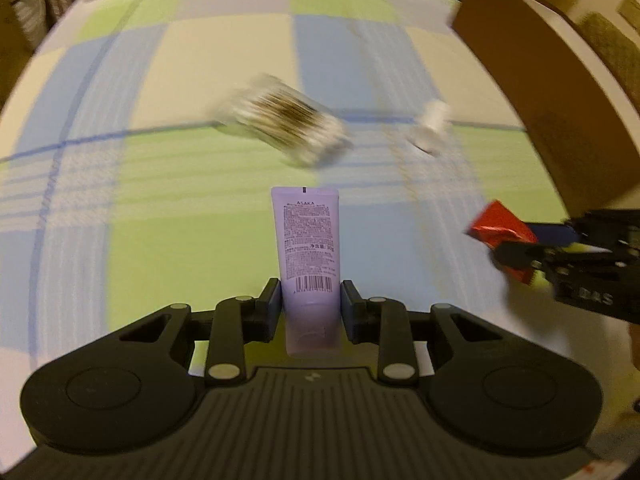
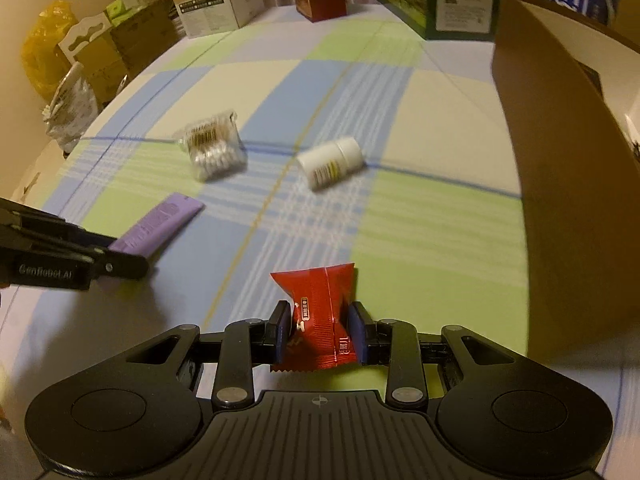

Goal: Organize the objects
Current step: 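Grasp the purple tube with the left gripper while the right gripper grasps the red packet, then lift the purple tube and red packet and hold them above the table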

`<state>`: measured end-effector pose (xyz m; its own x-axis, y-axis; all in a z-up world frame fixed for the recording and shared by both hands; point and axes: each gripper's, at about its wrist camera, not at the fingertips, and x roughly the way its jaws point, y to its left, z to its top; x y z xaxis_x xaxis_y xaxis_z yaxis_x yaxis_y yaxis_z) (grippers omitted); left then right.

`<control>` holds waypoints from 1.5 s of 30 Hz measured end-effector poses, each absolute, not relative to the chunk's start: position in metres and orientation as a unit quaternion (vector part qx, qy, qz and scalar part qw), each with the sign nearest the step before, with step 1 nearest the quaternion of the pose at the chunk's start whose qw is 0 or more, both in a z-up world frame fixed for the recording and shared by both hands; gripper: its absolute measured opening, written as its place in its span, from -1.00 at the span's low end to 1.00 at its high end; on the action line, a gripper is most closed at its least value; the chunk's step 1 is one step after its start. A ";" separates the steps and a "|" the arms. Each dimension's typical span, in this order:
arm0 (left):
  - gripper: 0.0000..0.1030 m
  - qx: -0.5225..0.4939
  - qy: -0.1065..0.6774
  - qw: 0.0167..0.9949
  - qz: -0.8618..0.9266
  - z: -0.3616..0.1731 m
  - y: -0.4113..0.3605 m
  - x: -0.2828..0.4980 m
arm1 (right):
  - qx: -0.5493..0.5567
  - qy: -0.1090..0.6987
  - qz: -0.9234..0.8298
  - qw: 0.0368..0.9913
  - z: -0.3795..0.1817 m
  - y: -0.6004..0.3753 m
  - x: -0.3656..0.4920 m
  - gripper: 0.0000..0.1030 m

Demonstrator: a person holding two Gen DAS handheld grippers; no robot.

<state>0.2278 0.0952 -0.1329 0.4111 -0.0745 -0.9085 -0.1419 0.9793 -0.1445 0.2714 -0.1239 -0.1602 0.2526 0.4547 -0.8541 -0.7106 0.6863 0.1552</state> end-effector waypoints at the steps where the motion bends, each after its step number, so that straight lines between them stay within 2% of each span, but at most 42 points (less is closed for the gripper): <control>1: -0.49 -0.101 0.544 0.833 0.012 -0.133 0.088 0.224 | -0.132 0.486 0.372 0.780 -0.160 -0.128 0.267 -0.44; 8: -0.49 -0.090 0.552 0.829 0.002 -0.133 0.061 0.217 | -0.134 0.484 0.363 0.785 -0.158 -0.145 0.251 -0.42; 11: -0.49 -0.090 0.558 0.825 0.013 -0.133 0.058 0.224 | -0.139 0.478 0.361 0.788 -0.158 -0.145 0.249 -0.32; 13: -0.43 -0.086 0.563 0.822 0.020 -0.133 0.054 0.227 | -0.144 0.474 0.359 0.791 -0.159 -0.144 0.249 -0.20; 14: -0.33 -0.087 0.564 0.821 0.021 -0.133 0.052 0.228 | -0.145 0.472 0.360 0.791 -0.159 -0.144 0.249 -0.17; 20: -0.34 -0.067 0.563 0.823 0.037 -0.135 0.041 0.225 | -0.152 0.465 0.370 0.790 -0.162 -0.145 0.247 -0.17; 23: -0.47 -0.064 0.560 0.824 0.049 -0.135 0.040 0.225 | -0.155 0.459 0.372 0.791 -0.164 -0.144 0.246 -0.19; 25: -0.49 -0.070 0.560 0.824 0.052 -0.134 0.041 0.225 | -0.154 0.457 0.376 0.791 -0.164 -0.144 0.246 -0.42; 27: -0.49 -0.074 0.561 0.823 0.055 -0.134 0.041 0.224 | -0.153 0.459 0.380 0.788 -0.163 -0.145 0.246 -0.46; 45: -0.50 -0.083 0.550 0.830 0.049 -0.120 0.026 0.215 | -0.092 0.454 0.389 0.797 -0.133 -0.175 0.246 -0.48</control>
